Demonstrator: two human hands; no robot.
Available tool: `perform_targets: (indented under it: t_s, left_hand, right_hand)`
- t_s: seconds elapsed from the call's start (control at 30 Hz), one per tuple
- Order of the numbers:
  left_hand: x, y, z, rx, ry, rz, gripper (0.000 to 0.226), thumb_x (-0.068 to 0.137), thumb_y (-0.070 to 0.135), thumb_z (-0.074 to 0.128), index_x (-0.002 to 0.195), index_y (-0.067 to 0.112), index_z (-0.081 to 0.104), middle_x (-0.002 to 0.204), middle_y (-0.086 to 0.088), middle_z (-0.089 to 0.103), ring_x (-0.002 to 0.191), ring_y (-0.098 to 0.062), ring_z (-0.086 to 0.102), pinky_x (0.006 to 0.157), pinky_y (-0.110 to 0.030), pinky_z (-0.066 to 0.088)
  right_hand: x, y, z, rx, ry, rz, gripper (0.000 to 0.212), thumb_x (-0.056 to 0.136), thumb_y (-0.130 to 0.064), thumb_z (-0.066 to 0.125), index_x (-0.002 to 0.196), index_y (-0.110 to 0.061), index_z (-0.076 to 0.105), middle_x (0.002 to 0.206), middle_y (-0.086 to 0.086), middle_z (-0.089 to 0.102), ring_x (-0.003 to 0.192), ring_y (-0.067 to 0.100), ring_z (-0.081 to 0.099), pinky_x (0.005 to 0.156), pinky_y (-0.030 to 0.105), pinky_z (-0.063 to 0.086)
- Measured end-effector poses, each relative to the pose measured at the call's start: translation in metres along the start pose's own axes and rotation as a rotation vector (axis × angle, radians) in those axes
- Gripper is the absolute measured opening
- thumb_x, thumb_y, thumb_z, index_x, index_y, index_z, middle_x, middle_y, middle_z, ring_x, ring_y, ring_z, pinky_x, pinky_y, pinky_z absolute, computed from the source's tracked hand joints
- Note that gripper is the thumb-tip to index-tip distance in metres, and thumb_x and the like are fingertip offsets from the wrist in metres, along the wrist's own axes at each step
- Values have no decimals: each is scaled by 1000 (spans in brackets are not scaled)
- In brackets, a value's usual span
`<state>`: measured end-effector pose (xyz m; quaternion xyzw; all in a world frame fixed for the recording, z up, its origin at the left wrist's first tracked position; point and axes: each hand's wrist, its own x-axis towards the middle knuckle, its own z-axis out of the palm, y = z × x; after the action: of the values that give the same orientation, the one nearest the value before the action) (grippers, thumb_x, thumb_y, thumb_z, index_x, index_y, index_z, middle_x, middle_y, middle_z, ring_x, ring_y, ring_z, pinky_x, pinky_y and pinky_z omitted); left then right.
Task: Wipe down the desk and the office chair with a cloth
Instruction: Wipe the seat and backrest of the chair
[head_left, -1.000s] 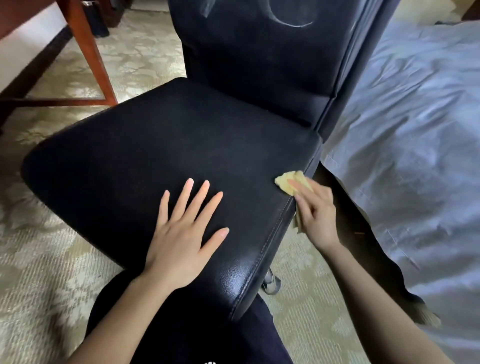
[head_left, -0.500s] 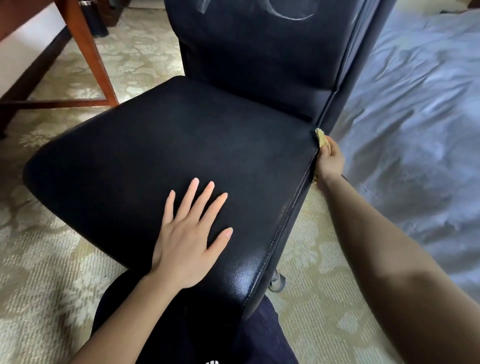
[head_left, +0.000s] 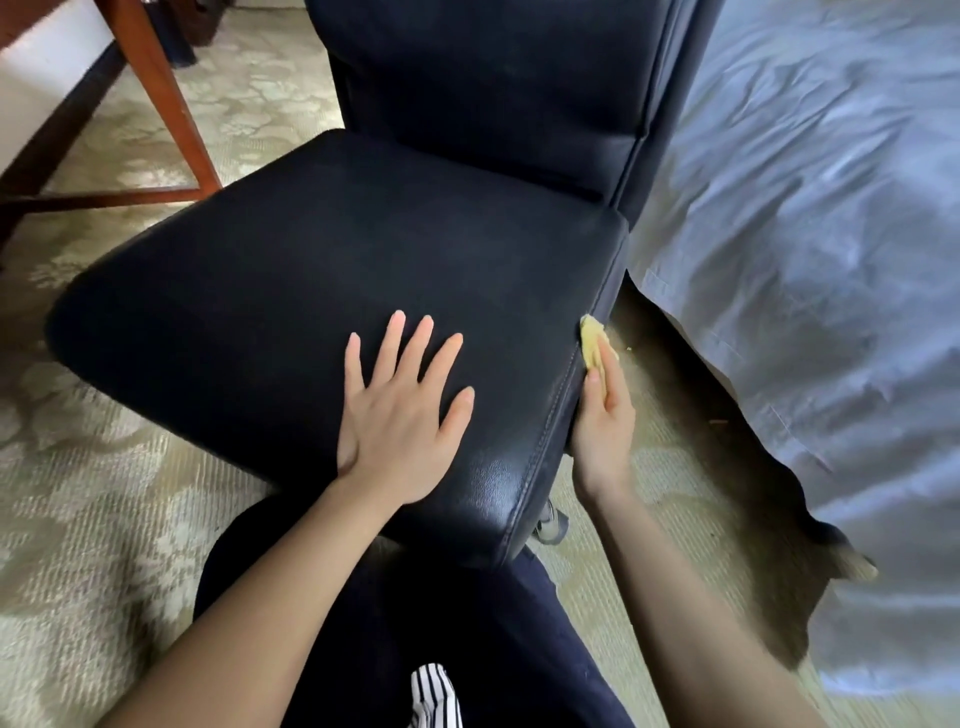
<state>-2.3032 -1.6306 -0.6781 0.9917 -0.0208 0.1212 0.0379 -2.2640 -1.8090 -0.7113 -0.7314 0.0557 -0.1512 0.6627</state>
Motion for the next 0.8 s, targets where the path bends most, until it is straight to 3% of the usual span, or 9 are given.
perform_targets:
  t_s: [0.17, 0.3, 0.43, 0.57, 0.63, 0.73, 0.8]
  left_hand:
    - [-5, -2, 1, 21, 14, -18, 66, 90, 53, 6, 149, 29, 26, 157, 2, 22, 147, -23, 6, 116, -49, -1]
    - [-7, -10, -7, 33, 23, -2, 64, 90, 52, 9, 149, 31, 26, 157, 3, 23, 147, -24, 8, 116, -48, 1]
    - [-9, -21, -13, 8, 18, 37, 64, 91, 52, 10, 148, 29, 27, 157, 3, 23, 147, -25, 7, 117, -48, 2]
    - [-17, -29, -12, -10, -8, 37, 63, 92, 51, 11, 149, 29, 26, 158, 3, 20, 147, -24, 4, 117, -47, -1]
    - [-22, -30, -11, -24, -10, 27, 62, 93, 51, 12, 149, 29, 27, 158, 2, 21, 147, -24, 4, 117, -48, -1]
    - [-24, -28, -6, -39, 22, 24, 59, 95, 49, 17, 148, 26, 30, 157, 0, 24, 147, -26, 8, 116, -49, 1]
    - [-24, -23, 0, -30, 38, 24, 58, 95, 48, 20, 147, 25, 31, 156, -2, 27, 146, -27, 11, 116, -50, 4]
  right_hand:
    - [-53, -9, -3, -89, -21, -31, 38, 100, -9, 37, 134, -24, 49, 132, -10, 48, 124, 0, 41, 108, 17, 28]
    - [-101, -16, 1, -77, -22, -91, 40, 98, -5, 43, 131, -27, 51, 125, -3, 49, 113, -16, 40, 95, 0, 26]
    - [-146, -13, 7, -30, -71, -99, 42, 93, -12, 52, 125, -38, 51, 113, -7, 43, 108, -7, 45, 96, 7, 32]
    - [-171, 1, 5, -53, -105, -229, 41, 85, -6, 61, 123, -22, 61, 105, 6, 48, 100, 0, 50, 92, 10, 37]
    - [-182, 14, -4, -98, -174, -322, 37, 80, -6, 60, 115, -18, 63, 100, 11, 50, 95, 7, 51, 86, 13, 43]
    - [-184, 28, -30, -147, -354, -436, 38, 75, -8, 60, 109, -24, 64, 96, 5, 51, 84, 15, 54, 72, 25, 50]
    - [-173, 26, -48, -120, -381, -442, 36, 74, -9, 59, 107, -22, 66, 88, 6, 54, 74, 11, 55, 62, 22, 47]
